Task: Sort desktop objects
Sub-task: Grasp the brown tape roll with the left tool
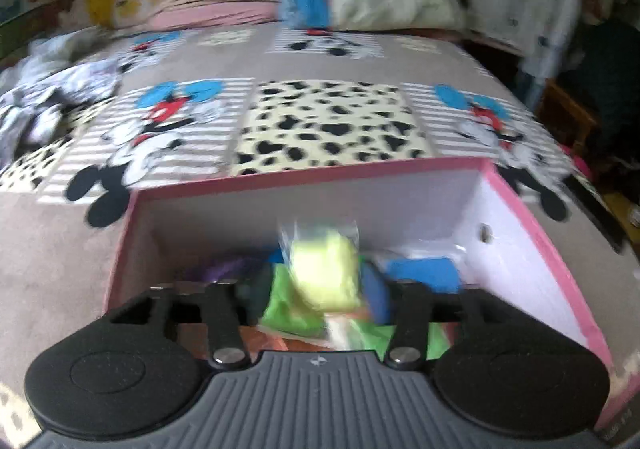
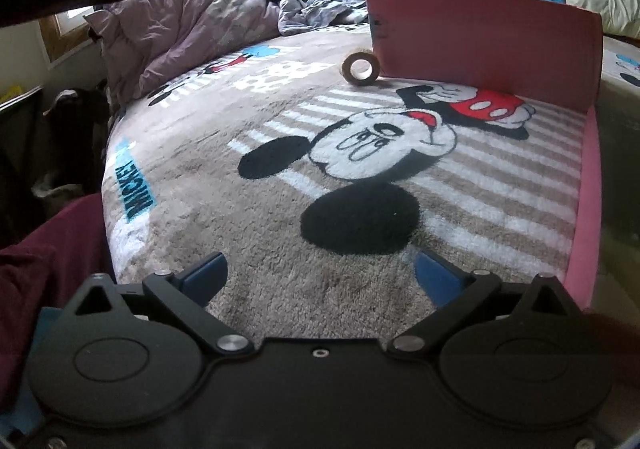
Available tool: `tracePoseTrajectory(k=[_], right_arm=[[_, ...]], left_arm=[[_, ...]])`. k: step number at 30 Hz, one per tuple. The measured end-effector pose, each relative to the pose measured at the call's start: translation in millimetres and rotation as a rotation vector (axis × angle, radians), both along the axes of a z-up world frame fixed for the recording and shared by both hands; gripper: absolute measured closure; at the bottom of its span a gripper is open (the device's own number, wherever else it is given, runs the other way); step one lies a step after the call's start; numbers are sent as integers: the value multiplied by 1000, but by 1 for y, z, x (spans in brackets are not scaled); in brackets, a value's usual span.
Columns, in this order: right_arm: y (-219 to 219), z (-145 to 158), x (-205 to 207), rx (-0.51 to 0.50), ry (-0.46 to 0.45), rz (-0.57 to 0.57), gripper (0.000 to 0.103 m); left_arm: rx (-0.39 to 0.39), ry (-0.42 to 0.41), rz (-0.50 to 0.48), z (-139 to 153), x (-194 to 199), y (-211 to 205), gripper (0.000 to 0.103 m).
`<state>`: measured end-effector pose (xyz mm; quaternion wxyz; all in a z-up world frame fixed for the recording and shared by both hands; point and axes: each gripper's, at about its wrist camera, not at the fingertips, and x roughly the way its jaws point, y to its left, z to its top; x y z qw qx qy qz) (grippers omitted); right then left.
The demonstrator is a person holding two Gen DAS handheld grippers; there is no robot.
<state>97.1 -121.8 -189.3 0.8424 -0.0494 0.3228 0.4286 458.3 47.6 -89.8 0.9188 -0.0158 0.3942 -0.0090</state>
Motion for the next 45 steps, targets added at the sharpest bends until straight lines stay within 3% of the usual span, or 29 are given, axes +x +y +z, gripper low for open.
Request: tracePoseTrajectory(k=[4,12,18,21,26,32,34,36,38,45], right_arm=[[-1,0,1,12,8,-3,1],[1,2,1,11,18,-12,1],[-15,18,15,151,142,-84,1],[-24,40,13,187,104,-94,1],[-51,71,15,277,86,-144,1],[-91,93,15,307,75,-237,1],[-102,95,12,300,72,-260,1],[-113,96,9,296,71,-284,1],[-123,95,6,292,76,-311,1],[-154,88,4,313,97,-395,1]], left_arm=[[-5,-33,17,7,-16,8,44],[-56,-130,9,41,-88,33,44],[-129,-222,20,56,-153,59,44],[-136,-255,36,49,-182,74,44],[-61,-179,48,-2,-198,88,44],[77,-99,-48,-47,-188,81,44],[134,-75,-97,-54,-182,77,45],[165,-46,-131,-58,-175,75,63],[169,-17,-144,-59,-173,74,69],[173,-34,-126,-42,-197,64,71]])
